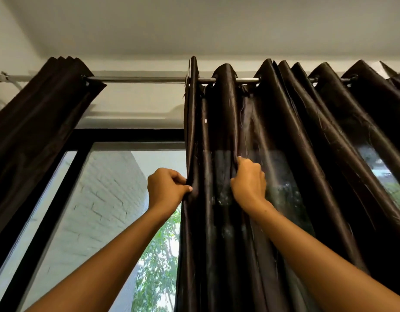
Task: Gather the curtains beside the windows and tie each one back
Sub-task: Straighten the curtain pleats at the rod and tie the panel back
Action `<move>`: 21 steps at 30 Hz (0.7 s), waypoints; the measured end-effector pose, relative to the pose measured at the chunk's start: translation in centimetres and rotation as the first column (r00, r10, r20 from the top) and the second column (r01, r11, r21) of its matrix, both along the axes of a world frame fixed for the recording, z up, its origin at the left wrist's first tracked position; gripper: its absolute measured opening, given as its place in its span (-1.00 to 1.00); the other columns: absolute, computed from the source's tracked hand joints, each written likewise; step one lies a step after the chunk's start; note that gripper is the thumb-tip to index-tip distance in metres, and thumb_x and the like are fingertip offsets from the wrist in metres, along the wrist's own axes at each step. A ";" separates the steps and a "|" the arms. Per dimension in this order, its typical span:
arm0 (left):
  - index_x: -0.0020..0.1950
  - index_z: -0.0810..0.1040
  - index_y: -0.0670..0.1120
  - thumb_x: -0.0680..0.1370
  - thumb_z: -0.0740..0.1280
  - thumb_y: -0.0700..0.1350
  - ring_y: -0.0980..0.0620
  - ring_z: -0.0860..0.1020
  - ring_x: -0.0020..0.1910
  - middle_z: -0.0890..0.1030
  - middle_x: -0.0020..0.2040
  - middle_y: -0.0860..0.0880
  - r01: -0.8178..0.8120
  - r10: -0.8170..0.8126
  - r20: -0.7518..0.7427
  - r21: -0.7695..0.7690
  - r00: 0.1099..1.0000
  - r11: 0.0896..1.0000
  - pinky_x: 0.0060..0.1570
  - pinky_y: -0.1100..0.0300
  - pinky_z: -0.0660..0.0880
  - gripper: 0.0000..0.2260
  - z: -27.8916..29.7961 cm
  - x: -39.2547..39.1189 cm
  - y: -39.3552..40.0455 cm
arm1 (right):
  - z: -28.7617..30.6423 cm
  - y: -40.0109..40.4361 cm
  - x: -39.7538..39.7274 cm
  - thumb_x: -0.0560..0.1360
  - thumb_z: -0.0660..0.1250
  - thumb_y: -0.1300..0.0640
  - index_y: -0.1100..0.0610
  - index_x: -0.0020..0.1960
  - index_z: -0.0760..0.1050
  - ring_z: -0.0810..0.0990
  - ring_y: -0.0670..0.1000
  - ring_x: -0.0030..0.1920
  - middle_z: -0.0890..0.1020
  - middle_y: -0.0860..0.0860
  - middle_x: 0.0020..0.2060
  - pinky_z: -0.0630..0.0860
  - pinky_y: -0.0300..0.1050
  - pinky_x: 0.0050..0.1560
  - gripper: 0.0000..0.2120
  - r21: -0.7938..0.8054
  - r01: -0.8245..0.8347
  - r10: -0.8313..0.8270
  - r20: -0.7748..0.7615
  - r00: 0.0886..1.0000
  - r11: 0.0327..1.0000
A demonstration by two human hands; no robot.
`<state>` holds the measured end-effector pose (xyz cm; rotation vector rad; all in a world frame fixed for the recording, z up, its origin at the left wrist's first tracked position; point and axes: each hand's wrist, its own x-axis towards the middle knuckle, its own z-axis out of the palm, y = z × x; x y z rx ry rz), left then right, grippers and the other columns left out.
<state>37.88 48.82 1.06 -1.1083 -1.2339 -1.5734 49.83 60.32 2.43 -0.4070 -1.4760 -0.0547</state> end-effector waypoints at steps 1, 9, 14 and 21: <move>-0.24 0.67 -0.22 0.29 0.55 -0.31 -0.08 0.65 -0.29 0.66 -0.31 -0.15 -0.005 0.005 0.000 -0.008 1.000 1.000 -0.11 0.01 0.61 -0.88 0.1 -0.2 -0.3 | 0.0 -0.6 -0.7 0.46 0.25 0.41 0.25 -0.02 0.46 0.58 0.24 -0.07 0.57 0.17 -0.15 0.34 -0.04 -0.28 -0.86 0.022 -0.021 0.021 0.001 1.000 1.000; -0.27 0.67 -0.16 0.28 0.53 -0.34 -0.12 0.65 -0.28 0.66 -0.33 -0.17 -0.055 0.055 0.037 -0.012 0.998 0.998 -0.13 0.00 0.61 -0.88 0.7 -5.9 -7.0 | 2.6 -11.4 -8.6 0.34 0.30 0.33 0.21 -0.29 0.44 0.52 0.33 -0.04 0.61 0.21 -0.17 0.44 -0.11 -0.14 -0.93 0.109 -0.319 0.302 0.151 0.941 0.941; -0.24 0.63 -0.19 0.31 0.53 -0.33 -0.02 0.60 -0.34 0.63 -0.33 -0.12 0.043 -0.043 0.033 -0.008 0.999 0.999 -0.24 0.15 0.59 -0.87 1.3 -7.3 -10.7 | 3.7 -13.0 -9.7 0.39 0.29 0.31 0.23 -0.08 0.51 0.55 0.27 0.03 0.60 0.21 -0.03 0.46 -0.08 -0.08 -0.89 0.115 -0.224 0.180 0.303 0.936 0.968; 0.05 0.61 -0.21 0.32 0.50 -0.33 -0.08 0.64 -0.14 0.67 -0.14 -0.18 0.186 -0.187 -0.019 -0.056 0.982 0.981 -0.01 0.06 0.58 -0.68 3.5 -4.1 -5.5 | 6.0 -8.4 -2.3 0.51 0.29 0.07 0.17 0.04 0.59 0.59 0.19 0.03 0.64 0.15 -0.03 0.50 -0.09 -0.06 -0.78 -0.006 -0.071 0.071 0.131 0.989 0.997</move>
